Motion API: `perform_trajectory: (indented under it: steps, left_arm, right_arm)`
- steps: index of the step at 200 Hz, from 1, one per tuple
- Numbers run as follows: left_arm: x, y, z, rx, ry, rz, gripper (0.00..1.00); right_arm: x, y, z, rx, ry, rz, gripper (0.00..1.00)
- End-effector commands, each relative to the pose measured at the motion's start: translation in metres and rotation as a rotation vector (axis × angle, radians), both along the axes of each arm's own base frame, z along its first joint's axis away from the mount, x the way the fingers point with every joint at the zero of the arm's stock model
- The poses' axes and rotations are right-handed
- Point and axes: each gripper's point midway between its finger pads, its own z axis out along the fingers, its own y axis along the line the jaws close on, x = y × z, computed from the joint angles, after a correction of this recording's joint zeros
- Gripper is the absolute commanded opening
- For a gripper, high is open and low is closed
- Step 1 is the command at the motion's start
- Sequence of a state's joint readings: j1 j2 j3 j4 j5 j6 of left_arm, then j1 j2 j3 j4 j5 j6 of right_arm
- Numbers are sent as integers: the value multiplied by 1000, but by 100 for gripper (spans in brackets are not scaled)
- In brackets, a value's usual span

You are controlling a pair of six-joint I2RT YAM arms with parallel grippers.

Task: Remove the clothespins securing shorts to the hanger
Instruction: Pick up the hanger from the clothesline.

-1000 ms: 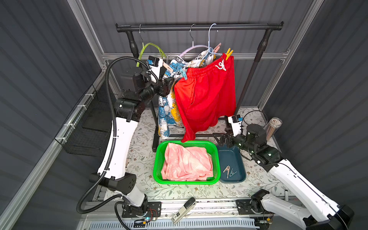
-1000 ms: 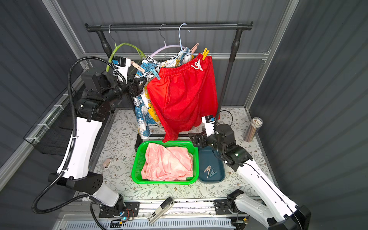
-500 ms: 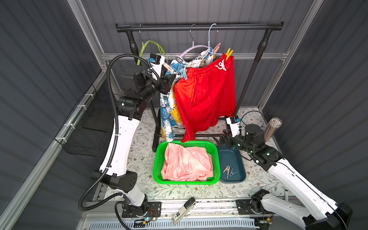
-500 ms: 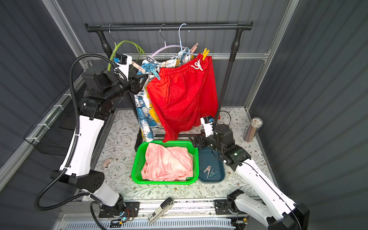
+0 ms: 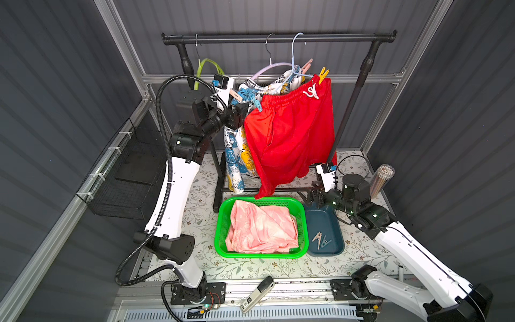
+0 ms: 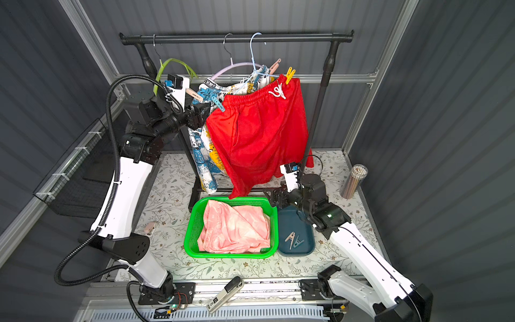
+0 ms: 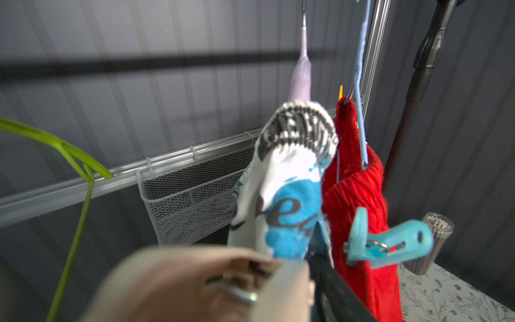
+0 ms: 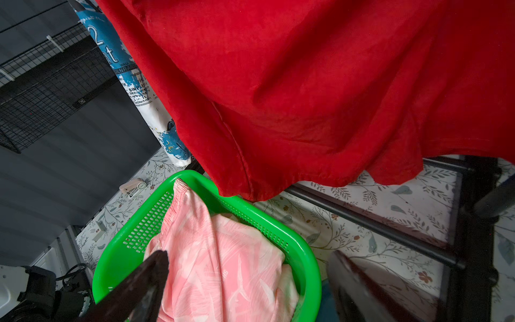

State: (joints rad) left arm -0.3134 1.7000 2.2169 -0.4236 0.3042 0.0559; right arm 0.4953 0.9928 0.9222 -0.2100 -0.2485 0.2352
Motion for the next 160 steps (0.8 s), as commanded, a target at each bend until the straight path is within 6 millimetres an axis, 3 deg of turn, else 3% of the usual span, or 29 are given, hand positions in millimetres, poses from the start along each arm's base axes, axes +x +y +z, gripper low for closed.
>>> perform_trajectory:
  steps: [1, 21, 46, 77, 160]
  left_arm:
    - [-14, -2, 26, -31, -67, -25, 65]
    - [-17, -2, 27, -23, -75, -27, 54]
    - [-15, -3, 25, -16, -73, -28, 25]
    - [-16, -5, 29, -30, -90, -31, 0]
    - [-36, 10, 67, -156, -226, 19, 0]
  right_arm:
    - [0, 2, 0, -2, -1, 13, 90]
    - [-1, 2, 0, 1, 3, 18, 90]
    - [-2, 3, 0, 5, 5, 20, 89]
    - [-2, 3, 0, 11, 8, 22, 89]
    - [-4, 3, -2, 25, 16, 23, 87]
